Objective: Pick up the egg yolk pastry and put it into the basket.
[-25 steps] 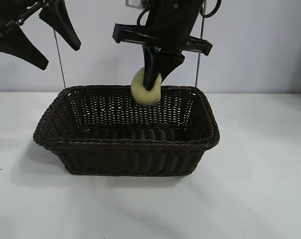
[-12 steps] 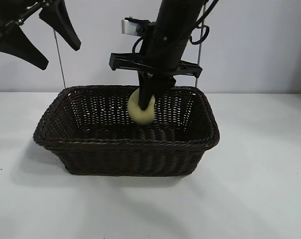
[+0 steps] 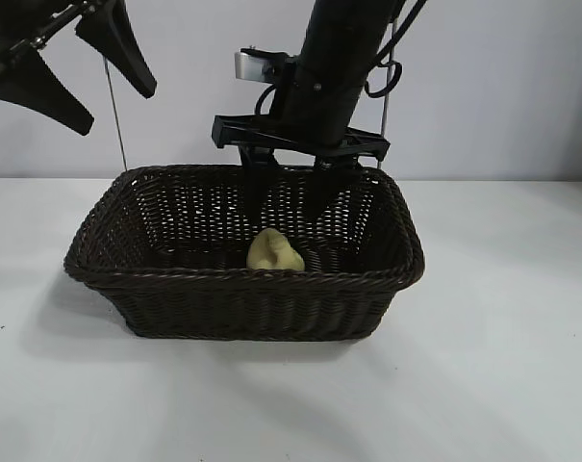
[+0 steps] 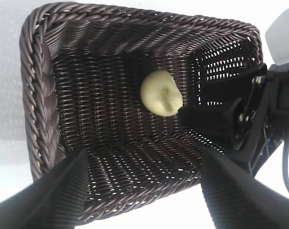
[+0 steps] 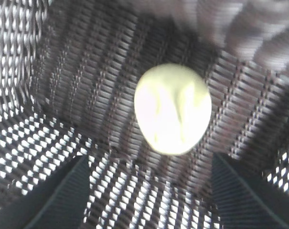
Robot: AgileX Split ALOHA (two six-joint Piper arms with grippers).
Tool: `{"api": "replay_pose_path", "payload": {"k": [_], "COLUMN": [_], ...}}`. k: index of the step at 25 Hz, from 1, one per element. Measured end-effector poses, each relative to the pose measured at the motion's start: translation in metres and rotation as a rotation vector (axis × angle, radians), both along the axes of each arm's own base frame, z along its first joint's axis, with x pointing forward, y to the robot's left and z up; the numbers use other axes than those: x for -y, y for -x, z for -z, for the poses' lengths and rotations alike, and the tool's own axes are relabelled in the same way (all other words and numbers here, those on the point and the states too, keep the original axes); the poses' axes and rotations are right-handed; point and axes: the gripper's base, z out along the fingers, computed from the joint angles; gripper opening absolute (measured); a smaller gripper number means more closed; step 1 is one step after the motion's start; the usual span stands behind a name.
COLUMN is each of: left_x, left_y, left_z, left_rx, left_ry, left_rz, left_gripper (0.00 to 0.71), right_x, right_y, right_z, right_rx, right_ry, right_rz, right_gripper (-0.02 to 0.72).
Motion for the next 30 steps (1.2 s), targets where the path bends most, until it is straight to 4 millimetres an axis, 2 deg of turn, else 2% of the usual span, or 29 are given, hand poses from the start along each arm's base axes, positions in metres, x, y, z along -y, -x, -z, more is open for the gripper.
{"api": "replay_pose_path", "payload": {"k": [6,10,23,28,30], "left_x": [0.000,0.000,0.000,0.000,0.000], "left_y": [0.000,0.000,0.000,0.000,0.000], "left_z": [0.000,0.000,0.000,0.000,0.000], "left_rx": [0.000,0.000,0.001,0.001,0.001], "left_ry": [0.000,0.000,-0.003,-0.003,-0.003], "left_rz": [0.000,0.000,0.001,0.001,0.001], "left_gripper": [0.489,0.489,0.489,0.489,0.489], "right_x": [0.005,0.020,0.133,0.167,0.173], "right_y": [0.006,0.009,-0.011,-0.015,-0.015], "right_z": [-0.031,-0.055,-0.101,-0.107,-0.108], "right_rx": [0.045,0.071,0.113,0.131,0.136], "right_ry": [-0.022,-0.030,-0.088,-0.088,-0.088], "right_rz": [-0.009,-0.002,0.192,0.262,0.277], "right_gripper": [0.519,0.519,0.519,0.519,0.519]}}
